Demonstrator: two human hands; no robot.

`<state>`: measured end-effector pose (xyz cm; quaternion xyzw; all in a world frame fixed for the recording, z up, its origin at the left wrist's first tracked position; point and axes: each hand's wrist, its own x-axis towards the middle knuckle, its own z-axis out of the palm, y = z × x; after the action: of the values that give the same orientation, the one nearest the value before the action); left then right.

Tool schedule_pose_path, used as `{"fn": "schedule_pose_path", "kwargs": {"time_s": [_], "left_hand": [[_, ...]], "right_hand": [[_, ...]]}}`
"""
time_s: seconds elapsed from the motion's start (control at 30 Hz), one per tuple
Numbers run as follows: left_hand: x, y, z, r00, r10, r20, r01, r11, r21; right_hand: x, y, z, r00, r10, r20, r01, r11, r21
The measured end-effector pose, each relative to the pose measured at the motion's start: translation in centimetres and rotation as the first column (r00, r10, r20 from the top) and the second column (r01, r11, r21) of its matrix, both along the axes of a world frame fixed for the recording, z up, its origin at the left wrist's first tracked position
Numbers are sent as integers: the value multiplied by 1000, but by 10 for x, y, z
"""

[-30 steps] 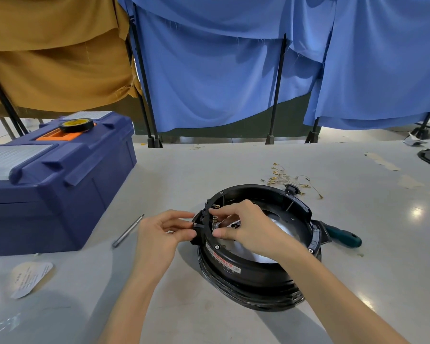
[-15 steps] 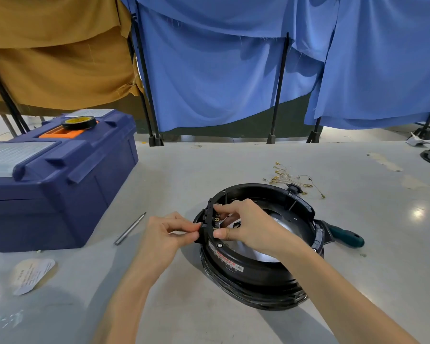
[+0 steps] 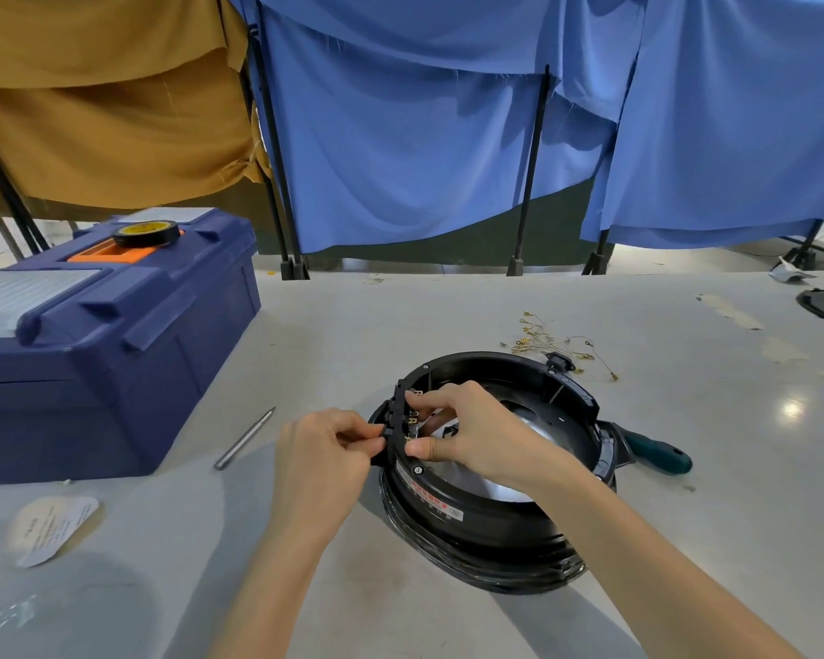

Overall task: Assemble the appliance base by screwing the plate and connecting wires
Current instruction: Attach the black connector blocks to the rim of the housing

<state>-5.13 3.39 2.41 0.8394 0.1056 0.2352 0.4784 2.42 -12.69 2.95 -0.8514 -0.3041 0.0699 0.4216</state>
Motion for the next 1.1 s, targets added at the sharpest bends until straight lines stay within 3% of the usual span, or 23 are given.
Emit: {"fn": "schedule_pose_path", "kwargs": {"time_s": [0.13, 0.3, 0.87, 0.93, 1.03, 1.1], "left_hand": [[0, -3, -4, 1000, 20, -18, -22, 997, -72], [3, 6, -2, 995, -82, -52, 70, 976, -208], [10, 11, 8, 985, -146, -96, 116, 956, -269], [16, 10, 8, 991, -79, -111, 63, 989, -137], [22, 2, 9, 988, 135, -80, -110, 957, 267], [29, -6, 8, 991, 128, -39, -109, 941, 320]], "right_hand": [[0, 0, -1, 1000, -7, -10, 6, 1000, -15], [1, 1, 0, 1000, -17, -8, 17, 1000, -26], [-5, 0, 8, 996, -43, -74, 40, 999, -36], [-7, -1, 10, 997, -59, -53, 56, 997, -55], [-2, -16, 16, 985, -157, 65, 161, 985, -57], [7, -37, 23, 940, -292, 175, 303, 952, -40]]}}
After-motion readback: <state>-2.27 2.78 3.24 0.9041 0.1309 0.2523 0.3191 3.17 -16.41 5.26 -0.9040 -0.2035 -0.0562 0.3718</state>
